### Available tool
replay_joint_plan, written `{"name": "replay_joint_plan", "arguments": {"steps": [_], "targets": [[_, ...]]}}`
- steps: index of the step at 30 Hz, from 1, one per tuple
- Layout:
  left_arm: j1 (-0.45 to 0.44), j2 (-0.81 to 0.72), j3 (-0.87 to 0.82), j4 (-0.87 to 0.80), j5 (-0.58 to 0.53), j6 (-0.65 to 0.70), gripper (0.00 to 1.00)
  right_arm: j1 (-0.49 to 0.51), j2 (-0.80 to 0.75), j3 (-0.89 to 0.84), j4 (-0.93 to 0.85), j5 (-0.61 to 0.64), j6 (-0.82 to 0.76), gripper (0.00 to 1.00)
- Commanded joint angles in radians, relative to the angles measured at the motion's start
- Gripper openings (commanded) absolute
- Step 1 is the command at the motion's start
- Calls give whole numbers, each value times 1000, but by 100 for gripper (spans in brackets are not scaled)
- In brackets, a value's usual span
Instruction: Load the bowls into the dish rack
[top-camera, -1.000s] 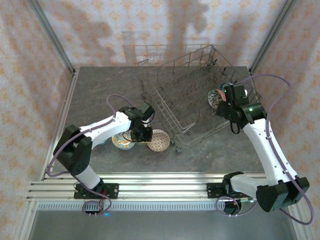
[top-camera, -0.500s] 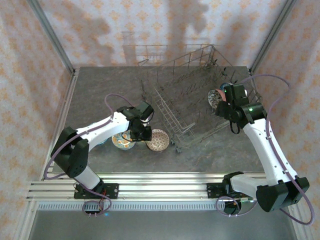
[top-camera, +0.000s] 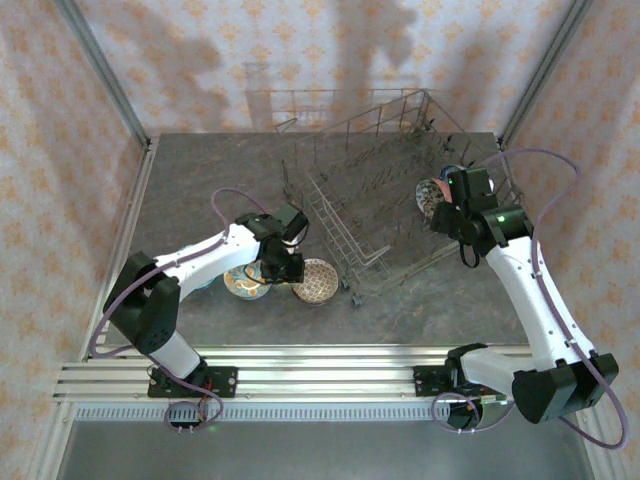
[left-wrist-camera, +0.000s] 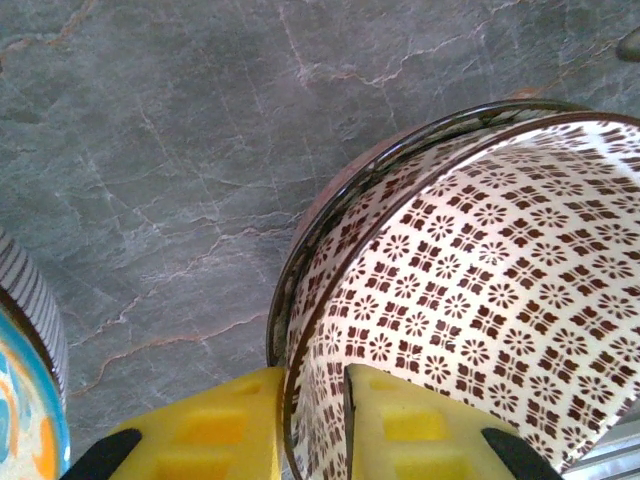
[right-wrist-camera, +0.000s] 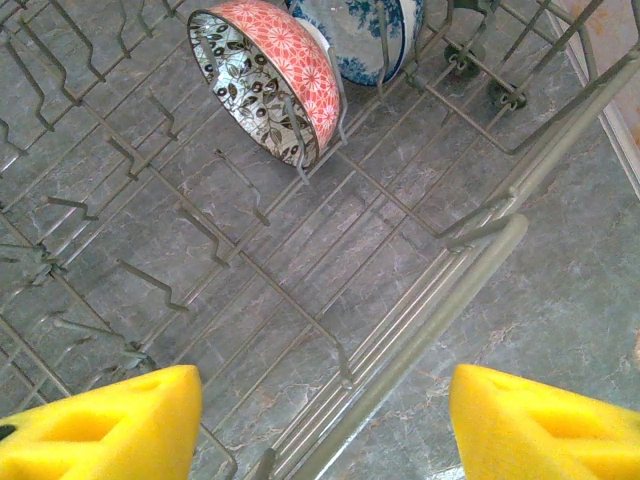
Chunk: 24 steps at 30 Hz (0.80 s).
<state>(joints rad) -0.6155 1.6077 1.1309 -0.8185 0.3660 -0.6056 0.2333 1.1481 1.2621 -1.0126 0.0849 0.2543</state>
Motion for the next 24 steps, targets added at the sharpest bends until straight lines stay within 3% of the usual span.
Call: {"name": "replay_joint_plan", "arguments": {"steps": [1,24], "targets": [[-10,18,20,-7,7,-13,19,5,-1,-6,5,4,9,66],[-10,-63,66,10,22,16,2,4,4,21,-7,13,4,67]]}}
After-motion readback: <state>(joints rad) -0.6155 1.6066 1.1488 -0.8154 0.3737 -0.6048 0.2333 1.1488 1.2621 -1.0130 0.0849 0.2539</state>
